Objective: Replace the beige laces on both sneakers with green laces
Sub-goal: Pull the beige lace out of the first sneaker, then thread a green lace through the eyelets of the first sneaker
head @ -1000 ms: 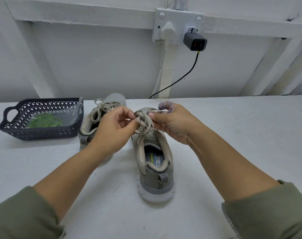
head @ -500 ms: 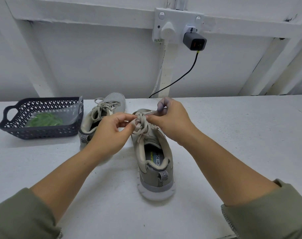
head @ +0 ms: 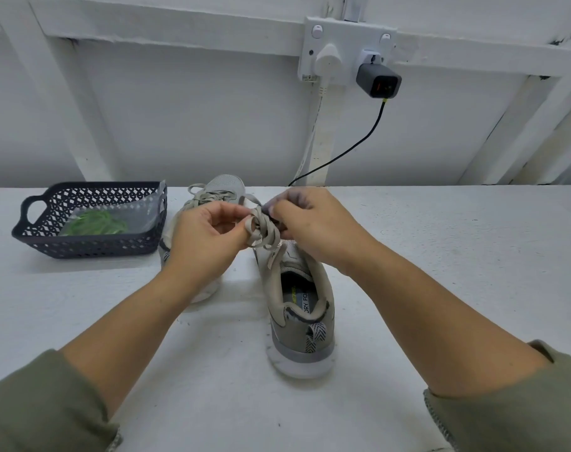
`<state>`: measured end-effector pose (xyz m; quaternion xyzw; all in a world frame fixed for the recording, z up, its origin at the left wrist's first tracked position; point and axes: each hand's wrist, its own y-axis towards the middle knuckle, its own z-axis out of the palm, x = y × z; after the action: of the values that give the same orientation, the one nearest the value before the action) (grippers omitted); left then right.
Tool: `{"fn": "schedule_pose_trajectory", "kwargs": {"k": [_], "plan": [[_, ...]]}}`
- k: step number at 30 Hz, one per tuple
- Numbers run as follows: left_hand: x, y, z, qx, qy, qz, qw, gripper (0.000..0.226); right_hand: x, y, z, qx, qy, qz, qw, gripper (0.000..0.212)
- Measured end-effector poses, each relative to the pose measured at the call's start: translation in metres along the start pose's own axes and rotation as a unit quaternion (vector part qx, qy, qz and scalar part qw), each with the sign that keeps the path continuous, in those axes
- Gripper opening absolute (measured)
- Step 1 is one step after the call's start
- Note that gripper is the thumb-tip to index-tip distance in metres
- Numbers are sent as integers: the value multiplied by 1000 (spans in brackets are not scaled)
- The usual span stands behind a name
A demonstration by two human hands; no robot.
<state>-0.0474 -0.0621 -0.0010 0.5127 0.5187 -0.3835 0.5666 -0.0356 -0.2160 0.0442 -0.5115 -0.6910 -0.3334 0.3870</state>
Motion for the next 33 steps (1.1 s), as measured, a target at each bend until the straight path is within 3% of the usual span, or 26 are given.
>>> {"fn": "schedule_pose_trajectory", "kwargs": {"k": [3, 7, 12, 17, 22, 29, 33], "plan": [[-4, 0, -11, -49, 104, 53, 992, 12, 15, 0, 5, 11, -14, -22, 1000, 28], [-11, -6, -26, -74, 155, 98, 980, 11, 25, 8, 15, 24, -44, -23, 998, 18], [-8, -10, -64, -74, 147, 52, 985, 9, 37, 32, 39, 65, -56, -35, 996, 16], [-1, -14, -131, -39, 64, 46, 996, 26, 67, 56, 83, 152, -120, -99, 976, 21], [5, -26, -197, -6, 117, 40, 992, 43, 101, 68, 137, 239, -165, -139, 947, 18], [26, -35, -262, -62, 160, -13, 985, 22, 106, 78, 216, 216, -177, -188, 942, 11], [43, -38, -283, -100, 266, 27, 958, 22, 89, 72, 253, 180, -148, -212, 949, 13]]}}
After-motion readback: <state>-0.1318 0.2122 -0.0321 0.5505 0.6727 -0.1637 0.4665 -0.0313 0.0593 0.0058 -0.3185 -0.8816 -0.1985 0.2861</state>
